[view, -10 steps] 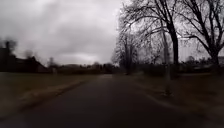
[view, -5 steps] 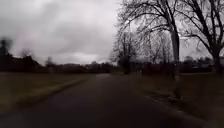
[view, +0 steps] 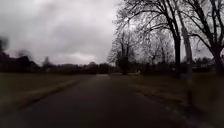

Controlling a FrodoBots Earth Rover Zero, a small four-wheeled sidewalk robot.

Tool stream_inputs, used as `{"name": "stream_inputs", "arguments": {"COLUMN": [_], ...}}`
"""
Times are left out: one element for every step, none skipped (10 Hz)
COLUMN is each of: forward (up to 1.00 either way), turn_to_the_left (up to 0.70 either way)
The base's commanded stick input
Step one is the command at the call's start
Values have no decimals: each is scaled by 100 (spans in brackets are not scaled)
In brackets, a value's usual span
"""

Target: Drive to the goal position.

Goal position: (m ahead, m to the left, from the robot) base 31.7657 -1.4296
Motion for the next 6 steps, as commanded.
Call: {"name": "stream_inputs", "arguments": {"forward": [100, 100, 100, 100, 100, 100], "turn_to_the_left": [40, 40, 40, 36, 0, 0]}}
